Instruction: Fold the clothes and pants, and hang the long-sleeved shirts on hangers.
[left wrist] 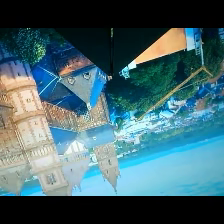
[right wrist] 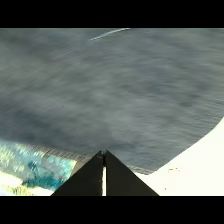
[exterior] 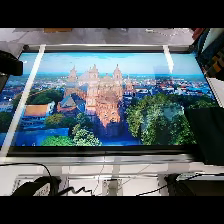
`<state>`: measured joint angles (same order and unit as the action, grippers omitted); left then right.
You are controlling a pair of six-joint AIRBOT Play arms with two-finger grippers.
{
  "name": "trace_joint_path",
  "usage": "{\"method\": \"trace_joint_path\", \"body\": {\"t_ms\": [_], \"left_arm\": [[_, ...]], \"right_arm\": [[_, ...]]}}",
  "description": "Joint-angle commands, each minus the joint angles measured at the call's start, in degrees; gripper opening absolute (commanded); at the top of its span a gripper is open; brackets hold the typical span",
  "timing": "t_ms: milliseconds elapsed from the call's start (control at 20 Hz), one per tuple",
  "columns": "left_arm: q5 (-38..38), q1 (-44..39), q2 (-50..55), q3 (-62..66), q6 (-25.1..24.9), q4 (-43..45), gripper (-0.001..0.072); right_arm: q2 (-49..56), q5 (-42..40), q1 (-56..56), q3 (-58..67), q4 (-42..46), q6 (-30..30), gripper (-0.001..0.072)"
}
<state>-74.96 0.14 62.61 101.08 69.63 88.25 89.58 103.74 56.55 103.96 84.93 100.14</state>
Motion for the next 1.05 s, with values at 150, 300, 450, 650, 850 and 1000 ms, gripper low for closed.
{"method": "trace_joint_path", "body": {"t_ms": [150, 300, 450, 650, 850, 1000], "left_arm": [[0.0, 0.0, 0.0, 0.0, 0.0, 0.0, 0.0021], [0.0, 0.0, 0.0, 0.0, 0.0, 0.0, 0.0021], [0.0, 0.0, 0.0, 0.0, 0.0, 0.0, 0.0021], [0.0, 0.0, 0.0, 0.0, 0.0, 0.0, 0.0021], [0.1, 0.0, 0.0, 0.0, 0.0, 0.0, 0.0021], [0.1, 0.0, 0.0, 0.0, 0.0, 0.0, 0.0021]], "right_arm": [[-3.1, -3.4, -23.5, 0.0, -3.9, -4.0, 0.0032], [-8.3, -13.5, -37.8, 0.0, -3.8, -8.2, 0.0032], [-14.6, -22.0, -49.9, 0.0, -1.6, -16.0, 0.0032], [-18.7, -27.4, -56.1, 0.0, 5.0, -13.0, 0.0032], [-18.6, -24.6, -56.1, -0.5, 4.6, -12.4, 0.0033], [-18.6, -24.9, -56.1, -0.5, 4.0, -12.4, 0.0032]]}}
